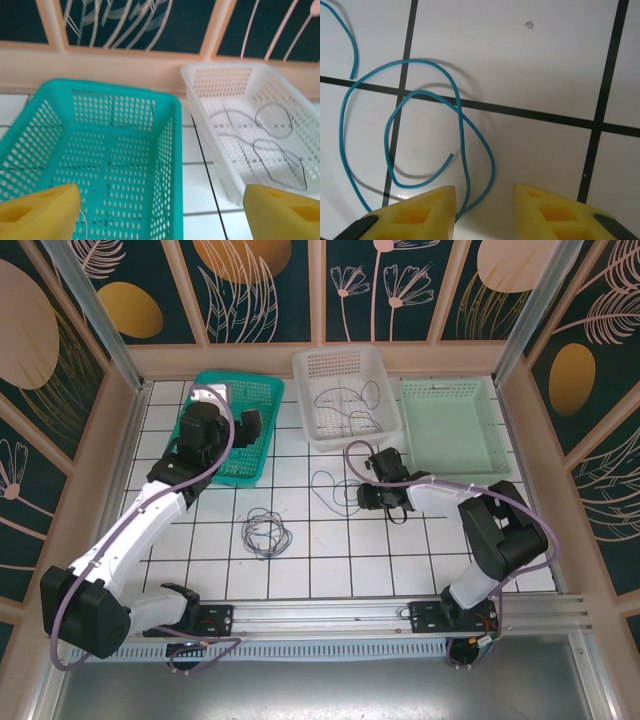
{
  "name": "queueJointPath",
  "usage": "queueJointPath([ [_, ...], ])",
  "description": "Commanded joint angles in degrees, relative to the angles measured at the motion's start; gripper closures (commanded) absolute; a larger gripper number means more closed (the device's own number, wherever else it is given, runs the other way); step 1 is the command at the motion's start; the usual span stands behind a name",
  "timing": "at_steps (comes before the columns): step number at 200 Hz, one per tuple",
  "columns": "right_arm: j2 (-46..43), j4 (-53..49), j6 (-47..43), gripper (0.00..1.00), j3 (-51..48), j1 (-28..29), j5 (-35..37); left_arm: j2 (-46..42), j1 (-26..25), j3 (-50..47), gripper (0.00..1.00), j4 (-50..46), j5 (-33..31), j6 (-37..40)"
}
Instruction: Untangle the cables
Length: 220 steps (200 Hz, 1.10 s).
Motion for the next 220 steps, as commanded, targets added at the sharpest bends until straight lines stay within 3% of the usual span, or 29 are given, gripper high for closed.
queueJointPath([
  [1,1.3,-2.0,-1.6,0.65,3.2,0.5,1.9,0.8,-0.6,-1.7,0.16,0.7,1.4,-1.6],
  [123,6.0,-5.2,-2.8,0.72,6.9,3.3,7.7,-1.4,-0.8,-4.8,0.16,0.5,2.0,-2.3],
  [154,6.5,-4.1,-3.1,0.92,7.0,3.3,5.4,-1.3,-0.9,-5.1,0.16,0.8,3.0,-2.9],
  [167,4.7,-2.9,-2.9,1.00,6.0,3.3,5.3,-1.2,-0.9,-5.5,0.17,1.0,3.9,-3.3],
  [220,-11.3,3.4,-2.8,1.00,0.2,2.9,3.0,1.1,-5.8,-7.4,0.20,4.4,9.7,-3.6],
])
